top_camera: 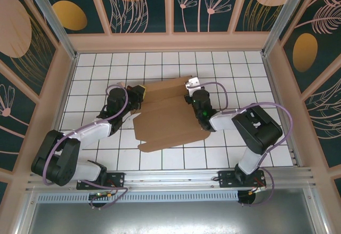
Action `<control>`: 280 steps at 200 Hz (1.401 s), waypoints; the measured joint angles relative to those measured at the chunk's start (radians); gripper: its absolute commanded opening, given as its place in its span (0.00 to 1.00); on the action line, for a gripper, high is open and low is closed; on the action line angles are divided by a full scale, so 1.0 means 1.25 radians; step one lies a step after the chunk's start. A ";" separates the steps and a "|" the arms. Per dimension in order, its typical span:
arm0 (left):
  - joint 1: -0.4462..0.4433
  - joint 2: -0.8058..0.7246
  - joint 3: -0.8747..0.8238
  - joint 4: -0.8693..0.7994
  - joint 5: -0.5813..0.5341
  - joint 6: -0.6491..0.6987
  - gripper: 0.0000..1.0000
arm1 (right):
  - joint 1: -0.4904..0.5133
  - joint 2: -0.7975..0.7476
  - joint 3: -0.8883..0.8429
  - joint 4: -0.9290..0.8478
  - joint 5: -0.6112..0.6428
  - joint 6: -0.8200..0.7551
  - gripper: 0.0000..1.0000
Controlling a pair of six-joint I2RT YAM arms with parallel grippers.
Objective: Fold the paper box
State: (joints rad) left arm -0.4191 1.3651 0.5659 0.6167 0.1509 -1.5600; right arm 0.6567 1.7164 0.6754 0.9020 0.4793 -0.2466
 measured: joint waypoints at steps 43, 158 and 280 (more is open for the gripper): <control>0.000 0.006 0.002 0.000 -0.002 0.001 0.00 | 0.002 0.016 0.014 -0.012 0.013 0.007 0.55; -0.001 0.042 0.004 0.047 0.013 0.003 0.00 | -0.104 -0.453 -0.213 -0.119 -0.332 0.176 0.76; -0.074 0.206 0.063 0.295 0.013 0.017 0.00 | -0.034 -0.351 -0.120 -0.055 -0.507 0.955 0.74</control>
State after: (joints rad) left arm -0.5121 1.6230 0.6453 0.9852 0.1665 -1.5383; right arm 0.6144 1.2781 0.5255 0.8330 -0.1547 0.9474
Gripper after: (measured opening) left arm 0.061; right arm 0.722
